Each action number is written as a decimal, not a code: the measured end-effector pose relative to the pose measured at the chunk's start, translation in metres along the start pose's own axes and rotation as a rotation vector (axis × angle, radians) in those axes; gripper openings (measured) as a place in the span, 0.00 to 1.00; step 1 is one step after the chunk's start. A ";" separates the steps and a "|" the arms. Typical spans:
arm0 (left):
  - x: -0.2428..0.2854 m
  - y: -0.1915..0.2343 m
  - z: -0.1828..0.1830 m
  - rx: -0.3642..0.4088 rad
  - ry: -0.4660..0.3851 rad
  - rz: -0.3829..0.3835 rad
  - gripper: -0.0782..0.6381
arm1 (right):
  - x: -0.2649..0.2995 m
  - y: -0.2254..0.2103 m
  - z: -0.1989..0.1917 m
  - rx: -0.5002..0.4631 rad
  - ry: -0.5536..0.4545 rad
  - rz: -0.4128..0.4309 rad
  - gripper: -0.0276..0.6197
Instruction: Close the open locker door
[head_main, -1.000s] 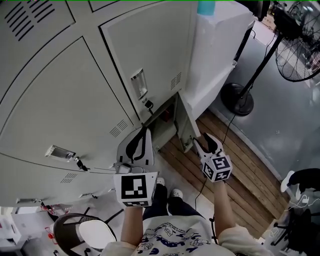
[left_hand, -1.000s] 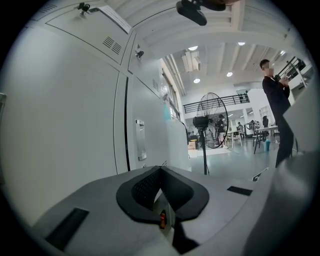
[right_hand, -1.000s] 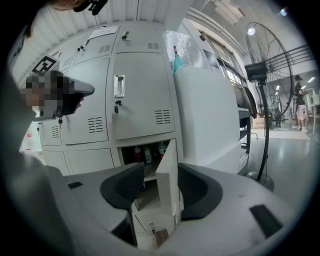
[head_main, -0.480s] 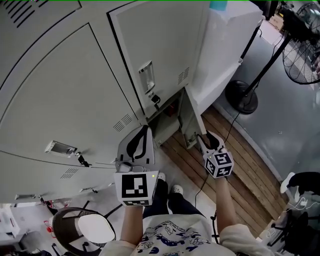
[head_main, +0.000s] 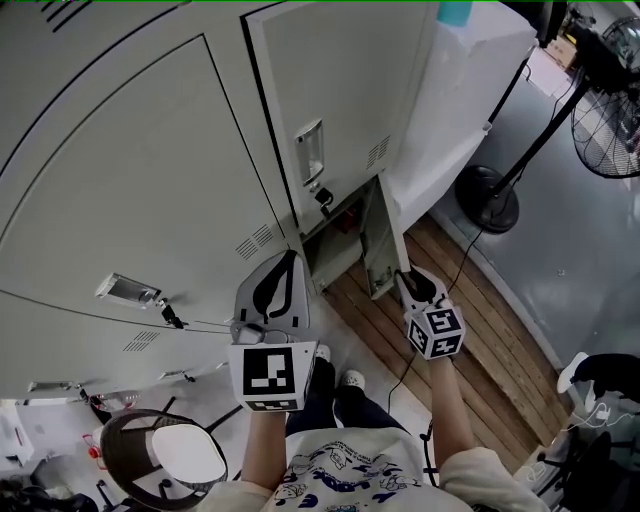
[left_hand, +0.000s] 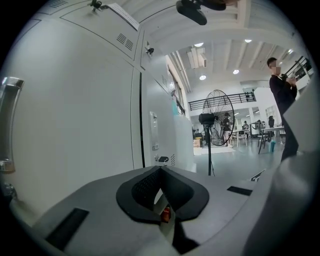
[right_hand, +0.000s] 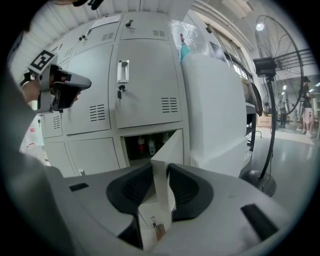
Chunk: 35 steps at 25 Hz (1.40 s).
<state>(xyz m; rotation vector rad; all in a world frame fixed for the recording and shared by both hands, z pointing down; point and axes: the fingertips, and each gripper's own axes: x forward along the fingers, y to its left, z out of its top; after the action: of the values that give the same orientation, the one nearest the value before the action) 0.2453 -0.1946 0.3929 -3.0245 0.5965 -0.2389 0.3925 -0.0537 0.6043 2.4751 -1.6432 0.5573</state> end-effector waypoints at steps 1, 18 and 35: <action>-0.001 0.002 0.000 -0.003 -0.001 0.004 0.11 | 0.001 0.003 0.000 -0.004 0.002 0.006 0.20; -0.034 0.037 -0.004 -0.026 -0.006 0.094 0.11 | 0.019 0.046 0.004 -0.047 0.023 0.077 0.21; -0.063 0.076 -0.009 -0.037 -0.005 0.199 0.11 | 0.052 0.090 0.010 -0.119 0.035 0.161 0.19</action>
<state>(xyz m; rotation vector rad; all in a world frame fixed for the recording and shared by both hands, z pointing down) 0.1578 -0.2409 0.3869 -2.9702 0.9042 -0.2128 0.3313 -0.1377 0.6047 2.2514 -1.8165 0.5018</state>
